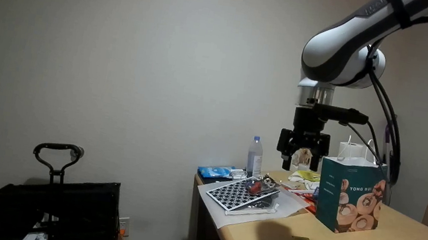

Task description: Pick up the paper from the table and throw it on the floor

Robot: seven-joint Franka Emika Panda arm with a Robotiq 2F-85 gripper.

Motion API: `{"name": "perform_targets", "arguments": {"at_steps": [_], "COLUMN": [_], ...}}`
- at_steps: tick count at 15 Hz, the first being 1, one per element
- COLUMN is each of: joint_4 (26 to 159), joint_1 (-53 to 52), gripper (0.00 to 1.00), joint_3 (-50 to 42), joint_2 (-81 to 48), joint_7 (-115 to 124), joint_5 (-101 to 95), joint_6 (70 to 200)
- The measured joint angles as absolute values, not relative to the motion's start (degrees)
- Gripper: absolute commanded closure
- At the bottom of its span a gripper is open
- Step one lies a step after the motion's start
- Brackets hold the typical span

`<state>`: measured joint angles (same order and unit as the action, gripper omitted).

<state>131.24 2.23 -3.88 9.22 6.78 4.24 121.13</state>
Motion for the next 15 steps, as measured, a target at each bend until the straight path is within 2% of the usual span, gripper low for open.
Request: {"name": "perform_targets", "arguments": {"at_steps": [4,10,15], "joint_4": [131.07,126.86,125.04], "joint_1": [3.69,5.82,5.89], "gripper": [0.00,0.00,0.00], "joint_3": [-5.49,-7.75,-7.94], "joint_2": [3.09,-8.75,-10.34], "joint_7": [0.99,-4.44,-4.40], "joint_5": [-3.17,-4.41,-4.57], "joint_6": [120.83,120.27,119.18]}}
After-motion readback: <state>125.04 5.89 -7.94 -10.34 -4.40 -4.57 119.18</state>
